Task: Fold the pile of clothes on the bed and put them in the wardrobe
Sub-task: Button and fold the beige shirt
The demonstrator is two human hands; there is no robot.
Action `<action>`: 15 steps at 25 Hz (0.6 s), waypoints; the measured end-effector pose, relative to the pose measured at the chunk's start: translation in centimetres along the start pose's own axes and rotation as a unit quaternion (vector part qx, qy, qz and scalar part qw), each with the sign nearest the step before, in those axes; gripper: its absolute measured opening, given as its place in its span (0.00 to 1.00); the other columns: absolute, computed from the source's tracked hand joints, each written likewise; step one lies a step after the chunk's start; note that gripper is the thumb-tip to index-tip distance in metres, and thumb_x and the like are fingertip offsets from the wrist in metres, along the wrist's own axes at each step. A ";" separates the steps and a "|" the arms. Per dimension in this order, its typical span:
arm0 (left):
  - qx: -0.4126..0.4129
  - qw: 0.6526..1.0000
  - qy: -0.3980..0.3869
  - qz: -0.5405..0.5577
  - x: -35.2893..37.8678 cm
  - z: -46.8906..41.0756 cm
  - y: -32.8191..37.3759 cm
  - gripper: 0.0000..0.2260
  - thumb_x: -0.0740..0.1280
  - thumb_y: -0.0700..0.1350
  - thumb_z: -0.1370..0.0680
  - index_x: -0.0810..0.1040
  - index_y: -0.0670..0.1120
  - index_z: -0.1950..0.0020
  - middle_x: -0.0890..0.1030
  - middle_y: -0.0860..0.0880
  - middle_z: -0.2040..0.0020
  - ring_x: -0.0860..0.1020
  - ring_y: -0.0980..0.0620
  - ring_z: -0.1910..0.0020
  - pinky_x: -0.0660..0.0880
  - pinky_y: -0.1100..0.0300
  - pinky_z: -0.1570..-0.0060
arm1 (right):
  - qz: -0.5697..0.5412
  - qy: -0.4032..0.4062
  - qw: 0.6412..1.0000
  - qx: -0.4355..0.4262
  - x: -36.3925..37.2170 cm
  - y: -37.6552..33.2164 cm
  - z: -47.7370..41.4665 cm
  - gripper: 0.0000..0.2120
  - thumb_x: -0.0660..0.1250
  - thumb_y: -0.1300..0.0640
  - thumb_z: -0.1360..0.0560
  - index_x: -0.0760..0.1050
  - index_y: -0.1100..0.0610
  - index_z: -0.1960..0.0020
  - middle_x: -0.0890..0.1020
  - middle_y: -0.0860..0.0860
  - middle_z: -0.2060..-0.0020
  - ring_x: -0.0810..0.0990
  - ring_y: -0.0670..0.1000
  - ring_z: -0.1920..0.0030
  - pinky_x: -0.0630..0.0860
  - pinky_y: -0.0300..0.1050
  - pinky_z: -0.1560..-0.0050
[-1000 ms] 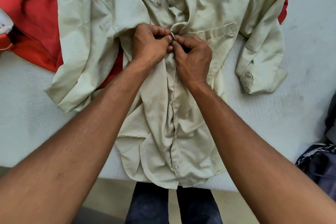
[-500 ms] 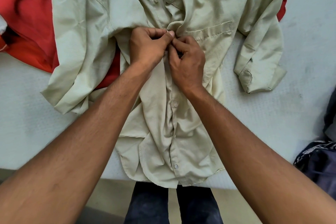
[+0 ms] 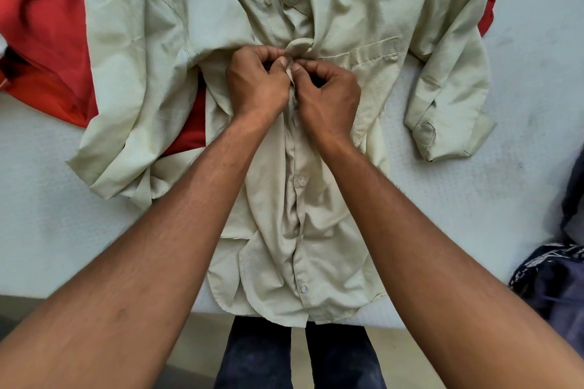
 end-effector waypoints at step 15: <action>-0.025 0.999 0.012 0.026 0.1 0.6 -0.6 0.02 0.70 0.41 0.23 0.83 0.45 0.53 0.85 0.51 0.59 0.84 0.56 0.59 0.82 0.60 0.54 | 0.006 0.000 1.000 0.007 -0.1 0.3 -0.2 0.03 0.76 0.56 0.27 0.88 0.51 0.55 0.87 0.41 0.62 0.84 0.38 0.60 0.81 0.41 0.53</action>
Point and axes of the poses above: each hand's wrist, its own z-axis away from the middle knuckle, its own x-axis out of the palm, y = z × x, the point moved 9 cm from there along -z, towards the middle knuckle
